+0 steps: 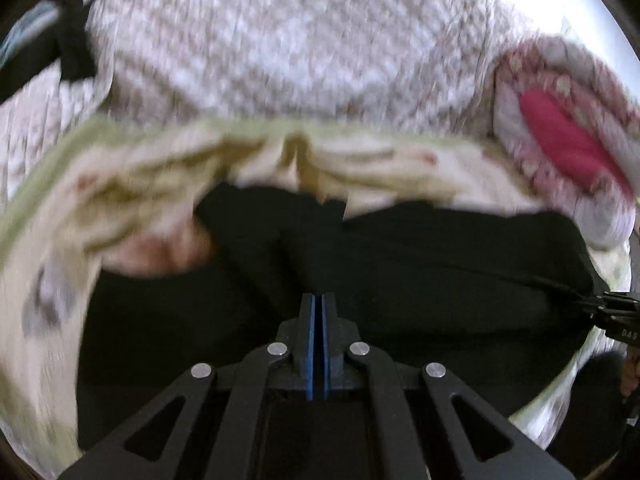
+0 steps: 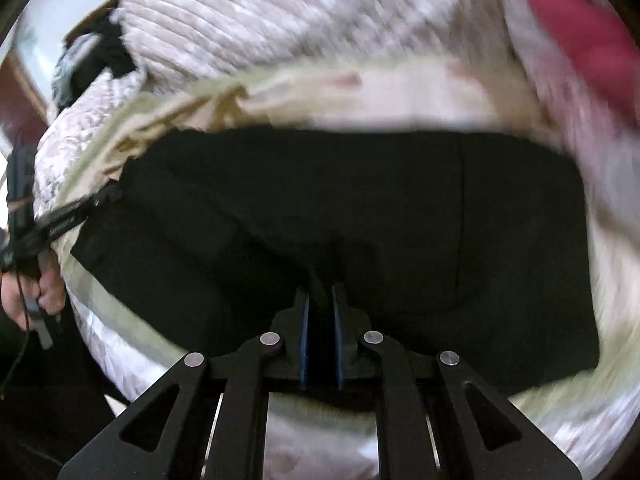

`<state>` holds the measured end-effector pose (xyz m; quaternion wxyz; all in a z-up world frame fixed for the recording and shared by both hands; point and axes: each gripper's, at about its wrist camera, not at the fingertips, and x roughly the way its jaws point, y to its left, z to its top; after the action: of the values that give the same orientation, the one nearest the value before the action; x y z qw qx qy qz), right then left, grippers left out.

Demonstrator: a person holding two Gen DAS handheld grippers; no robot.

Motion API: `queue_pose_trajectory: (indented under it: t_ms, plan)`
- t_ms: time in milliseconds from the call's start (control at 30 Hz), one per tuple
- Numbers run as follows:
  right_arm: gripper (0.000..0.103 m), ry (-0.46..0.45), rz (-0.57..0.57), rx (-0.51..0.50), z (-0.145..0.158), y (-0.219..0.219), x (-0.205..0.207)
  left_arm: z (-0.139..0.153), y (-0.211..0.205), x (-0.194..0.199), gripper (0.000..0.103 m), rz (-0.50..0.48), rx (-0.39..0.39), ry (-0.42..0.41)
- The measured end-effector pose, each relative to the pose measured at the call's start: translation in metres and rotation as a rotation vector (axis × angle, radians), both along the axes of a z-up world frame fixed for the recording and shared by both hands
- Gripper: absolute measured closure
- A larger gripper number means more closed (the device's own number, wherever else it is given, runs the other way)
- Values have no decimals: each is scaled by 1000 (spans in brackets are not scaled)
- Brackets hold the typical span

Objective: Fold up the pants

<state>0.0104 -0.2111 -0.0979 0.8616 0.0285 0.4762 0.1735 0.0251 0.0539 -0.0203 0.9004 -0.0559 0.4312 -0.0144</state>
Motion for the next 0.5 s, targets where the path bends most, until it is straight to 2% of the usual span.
queue_pose_trajectory:
  t_ms: [100, 200, 233, 267, 333, 367, 400, 500]
  plan:
    - [81, -23, -43, 65, 8, -7, -11, -1, 9, -12, 99, 22, -20, 19]
    - [64, -36, -87, 125, 14, -15, -19, 10, 17, -17, 99, 48, -34, -3]
    - [56, -47, -105, 145, 17, -19, -23, 16, 19, -15, 98, 58, -33, -15]
    - [52, -55, -119, 158, 19, -20, -25, 22, 20, -11, 97, 60, -29, -26]
    - [52, -70, -160, 179, 25, -30, -34, 28, 21, -4, 81, 61, -32, -40]
    - [52, -73, -184, 187, 27, -35, -36, 32, 20, 1, 65, 61, -32, -44]
    - [52, -76, -210, 201, 28, -41, -39, 35, 18, 7, 55, 58, -31, -52]
    - [52, -66, -285, 232, 28, -57, -43, 35, 5, 32, 51, 8, -7, -50]
